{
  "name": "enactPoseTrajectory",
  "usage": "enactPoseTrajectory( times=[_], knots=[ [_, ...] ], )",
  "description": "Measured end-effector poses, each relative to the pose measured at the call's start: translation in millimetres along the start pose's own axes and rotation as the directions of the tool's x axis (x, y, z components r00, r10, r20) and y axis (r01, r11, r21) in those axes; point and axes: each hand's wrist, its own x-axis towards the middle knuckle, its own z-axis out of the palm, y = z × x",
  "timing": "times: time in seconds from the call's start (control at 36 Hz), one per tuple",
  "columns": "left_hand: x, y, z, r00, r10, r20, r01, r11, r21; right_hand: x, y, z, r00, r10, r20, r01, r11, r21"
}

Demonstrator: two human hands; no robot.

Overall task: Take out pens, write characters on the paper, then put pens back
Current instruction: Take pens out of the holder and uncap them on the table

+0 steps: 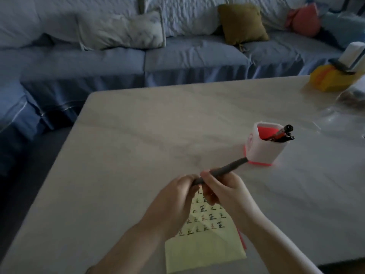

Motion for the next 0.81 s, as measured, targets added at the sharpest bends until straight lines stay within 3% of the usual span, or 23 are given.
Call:
enactPoseTrajectory(
  times=[0.42, 0.53, 0.61, 0.69, 0.75, 0.81],
  knots=[
    [-30, -44, -1, 0.996, 0.076, -0.054, -0.062, 0.971, 0.229, 5, 29, 43, 0.998, 0.051, 0.038, -0.053, 0.997, 0.050],
    [-28, -52, -9, 0.996, 0.069, -0.059, -0.057, 0.980, 0.189, 8, 27, 43, 0.993, 0.085, 0.081, -0.092, 0.992, 0.087],
    [-29, -60, -17, 0.992, -0.068, -0.108, 0.080, 0.990, 0.114, 18, 26, 38, 0.986, 0.166, 0.003, -0.160, 0.947, 0.280],
    [-39, -79, -25, 0.922, -0.292, -0.255, 0.295, 0.955, -0.027, 32, 24, 28, 0.975, 0.221, -0.009, -0.205, 0.922, 0.328],
    [-51, -93, -29, 0.850, -0.414, -0.325, 0.387, 0.910, -0.148, 41, 25, 26, 0.970, 0.229, 0.077, -0.239, 0.956, 0.169],
    [-62, -104, -29, 0.803, -0.474, -0.362, 0.403, 0.879, -0.256, 52, 29, 31, 0.955, 0.240, 0.174, -0.221, 0.967, -0.125]
  ],
)
